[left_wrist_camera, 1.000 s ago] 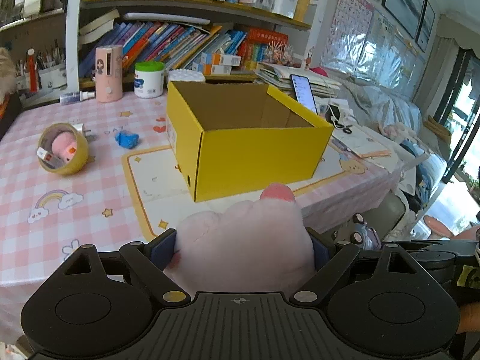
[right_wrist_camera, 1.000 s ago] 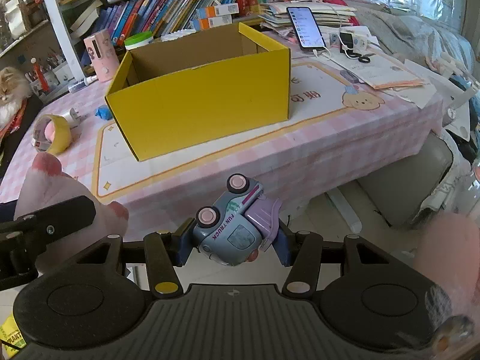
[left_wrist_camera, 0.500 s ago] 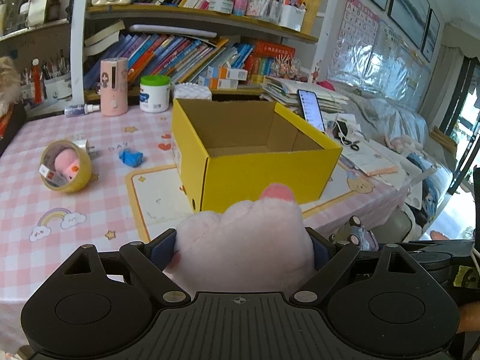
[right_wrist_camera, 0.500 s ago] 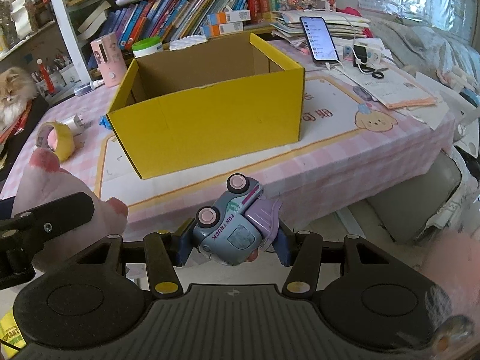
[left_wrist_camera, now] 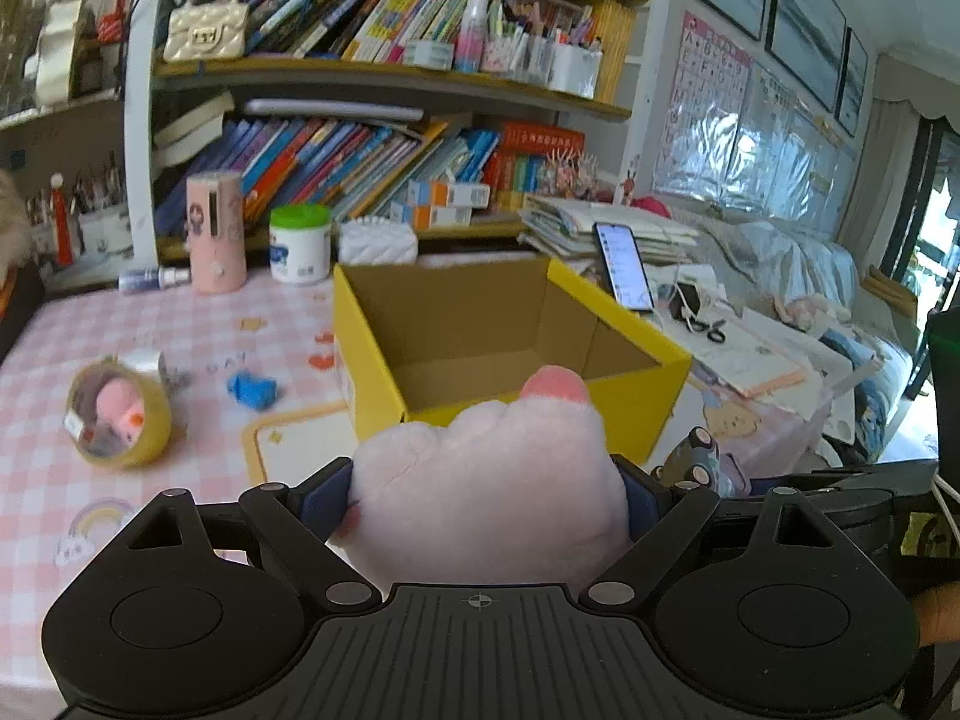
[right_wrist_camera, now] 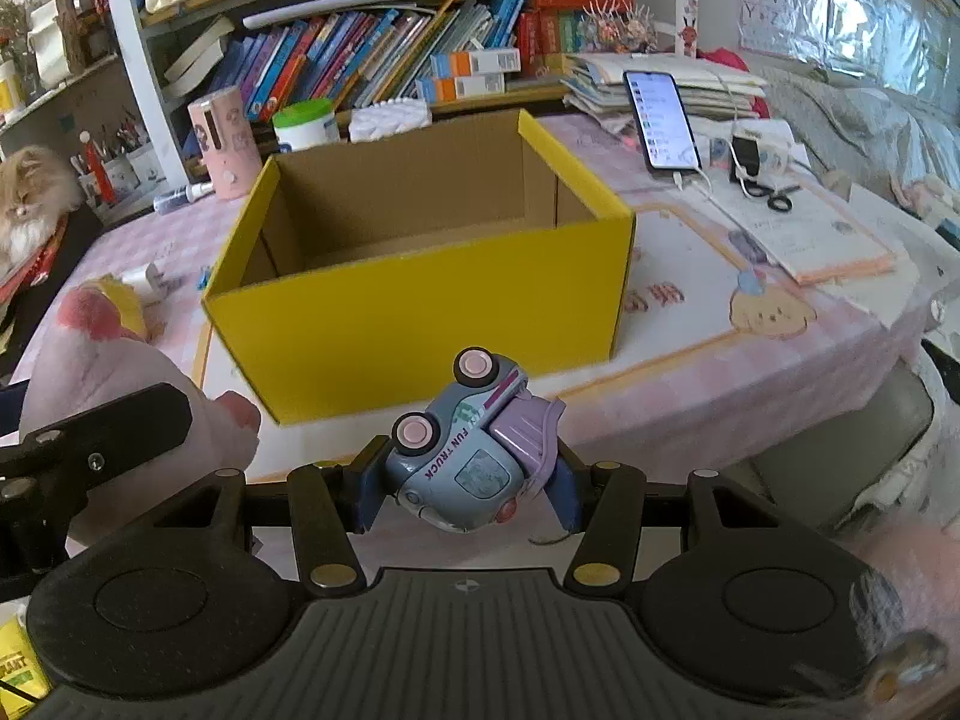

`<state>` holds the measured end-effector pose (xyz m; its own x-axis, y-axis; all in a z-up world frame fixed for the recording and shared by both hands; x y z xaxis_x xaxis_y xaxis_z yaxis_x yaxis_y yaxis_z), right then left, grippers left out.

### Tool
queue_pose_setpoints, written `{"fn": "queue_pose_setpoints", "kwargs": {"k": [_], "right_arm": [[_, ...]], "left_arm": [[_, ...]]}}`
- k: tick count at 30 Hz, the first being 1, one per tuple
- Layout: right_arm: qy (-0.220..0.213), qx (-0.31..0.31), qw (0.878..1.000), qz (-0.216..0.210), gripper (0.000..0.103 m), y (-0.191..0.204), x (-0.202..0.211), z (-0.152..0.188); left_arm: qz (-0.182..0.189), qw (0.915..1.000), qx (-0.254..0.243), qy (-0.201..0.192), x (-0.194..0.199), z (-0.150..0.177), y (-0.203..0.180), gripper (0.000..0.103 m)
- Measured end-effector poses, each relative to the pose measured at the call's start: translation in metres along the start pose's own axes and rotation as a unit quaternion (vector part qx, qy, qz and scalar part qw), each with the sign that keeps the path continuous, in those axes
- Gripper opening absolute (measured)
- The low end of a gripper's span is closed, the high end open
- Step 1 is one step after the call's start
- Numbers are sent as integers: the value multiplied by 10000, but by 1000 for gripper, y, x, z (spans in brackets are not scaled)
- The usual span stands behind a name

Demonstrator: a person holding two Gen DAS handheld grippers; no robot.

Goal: Organize objects
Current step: 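Carry the pink plush and toy truck in both grippers toward the yellow box, then lower and release the truck from right gripper while left gripper releases the plush inside box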

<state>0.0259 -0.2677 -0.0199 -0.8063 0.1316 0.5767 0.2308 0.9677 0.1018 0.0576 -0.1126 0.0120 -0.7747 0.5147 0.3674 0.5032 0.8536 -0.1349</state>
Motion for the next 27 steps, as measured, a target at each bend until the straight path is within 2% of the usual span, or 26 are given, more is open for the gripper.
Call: {"fn": "queue_pose_setpoints", "kwargs": {"k": [11,15,20,27], "right_arm": [[-425,189,9986,-244,51,-17,-29,-64],[-588,336,9971,-336,51,-26,-45,-93],[-637,643,9944,-555,51,-33,-72,-127],[-269,1229,9870,-999,51,-24,-127,-157]], "left_arm": [[-86,9989,-209,-407,-42,-39,-11,89],[-184,9985,-288,-429,-65,-49,-15,89],[-354,9983,-419,-218,-105,-54,-20,89],[-489,9962,-600,399,-158,-46,-23,89]]}}
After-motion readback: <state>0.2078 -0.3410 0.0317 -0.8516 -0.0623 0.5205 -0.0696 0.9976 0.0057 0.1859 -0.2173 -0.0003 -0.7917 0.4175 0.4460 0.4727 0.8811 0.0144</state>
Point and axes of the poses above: each gripper's, at about its wrist camera, not at the fingertips, and x roughly against the way its jaws point, y to its left, z to its underside, the point moved 4 cm from there along -x, roughly the way its jaws point, and after that the axes turned 10 degrees about -y, right-handed, at the moved point
